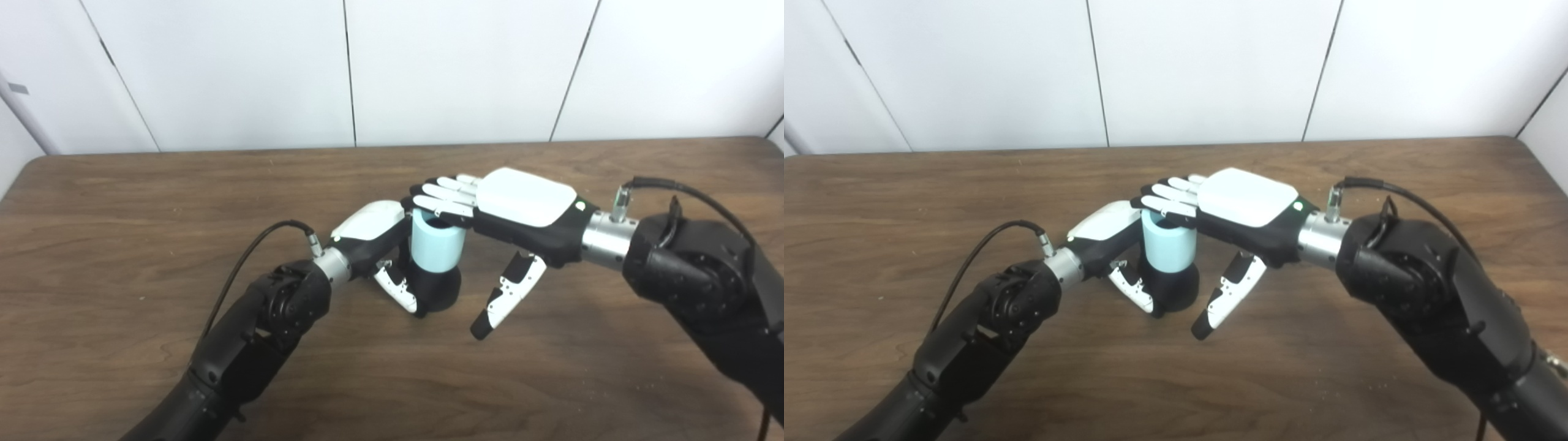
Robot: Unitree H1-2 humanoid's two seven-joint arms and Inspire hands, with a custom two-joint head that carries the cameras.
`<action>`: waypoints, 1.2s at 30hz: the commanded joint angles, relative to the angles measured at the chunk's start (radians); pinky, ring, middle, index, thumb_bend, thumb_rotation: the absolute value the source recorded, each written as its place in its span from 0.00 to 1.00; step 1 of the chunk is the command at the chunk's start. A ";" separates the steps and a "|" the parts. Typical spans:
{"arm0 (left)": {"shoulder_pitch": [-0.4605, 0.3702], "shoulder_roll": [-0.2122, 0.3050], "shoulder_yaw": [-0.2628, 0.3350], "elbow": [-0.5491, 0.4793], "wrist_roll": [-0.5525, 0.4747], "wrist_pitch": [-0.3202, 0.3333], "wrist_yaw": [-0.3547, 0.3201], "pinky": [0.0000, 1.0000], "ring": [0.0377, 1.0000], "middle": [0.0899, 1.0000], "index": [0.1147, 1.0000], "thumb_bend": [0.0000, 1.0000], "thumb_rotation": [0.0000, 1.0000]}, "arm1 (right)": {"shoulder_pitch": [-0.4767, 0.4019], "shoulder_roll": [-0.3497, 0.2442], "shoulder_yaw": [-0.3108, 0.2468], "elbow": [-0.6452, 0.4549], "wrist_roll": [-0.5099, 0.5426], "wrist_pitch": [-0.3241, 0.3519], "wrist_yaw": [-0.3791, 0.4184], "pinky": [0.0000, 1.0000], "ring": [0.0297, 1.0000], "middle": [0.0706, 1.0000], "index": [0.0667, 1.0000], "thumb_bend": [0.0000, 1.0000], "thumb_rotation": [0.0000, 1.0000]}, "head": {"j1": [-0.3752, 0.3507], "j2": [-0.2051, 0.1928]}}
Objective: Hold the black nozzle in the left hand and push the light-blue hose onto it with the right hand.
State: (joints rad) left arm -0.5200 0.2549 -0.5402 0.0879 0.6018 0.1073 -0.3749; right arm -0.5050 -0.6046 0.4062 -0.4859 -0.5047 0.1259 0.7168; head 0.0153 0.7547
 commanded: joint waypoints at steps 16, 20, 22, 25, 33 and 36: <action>0.016 0.017 -0.011 0.019 0.025 0.027 -0.044 1.00 0.59 0.42 0.42 0.53 0.00 | 0.037 -0.012 0.033 0.026 0.001 -0.023 0.051 1.00 1.00 1.00 0.99 0.79 0.61 | 0.001 0.001; 0.014 0.017 -0.013 0.026 0.027 0.023 -0.041 1.00 0.59 0.42 0.42 0.53 0.00 | 0.009 -0.007 0.007 0.035 0.027 -0.061 0.023 1.00 1.00 1.00 1.00 0.79 0.61 | 0.000 -0.002; 0.014 0.016 -0.014 0.027 0.027 0.022 -0.040 1.00 0.59 0.42 0.42 0.53 0.00 | 0.004 -0.002 -0.007 0.038 0.032 -0.076 0.010 1.00 1.00 1.00 1.00 0.78 0.61 | 0.000 -0.002; 0.015 0.015 -0.015 0.028 0.028 0.024 -0.040 1.00 0.59 0.42 0.42 0.53 0.00 | -0.004 0.018 -0.038 0.032 0.038 -0.072 -0.017 1.00 1.00 1.00 1.00 0.78 0.60 | 0.000 -0.002; 0.016 0.009 -0.016 0.032 0.023 0.026 -0.043 1.00 0.58 0.41 0.43 0.53 0.00 | 0.013 0.136 -0.167 -0.007 -0.043 0.024 -0.136 0.85 0.97 1.00 1.00 0.83 0.38 | -0.003 -0.007; 0.016 0.008 -0.015 0.032 0.023 0.027 -0.046 1.00 0.58 0.41 0.43 0.53 0.00 | 0.023 0.149 -0.193 -0.007 -0.057 0.060 -0.132 0.83 0.97 1.00 1.00 0.84 0.32 | -0.001 -0.012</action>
State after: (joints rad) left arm -0.5188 0.2481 -0.5408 0.0915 0.6018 0.1077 -0.3750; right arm -0.4627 -0.4432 0.2384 -0.4686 -0.5521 0.1768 0.6095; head 0.0138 0.7425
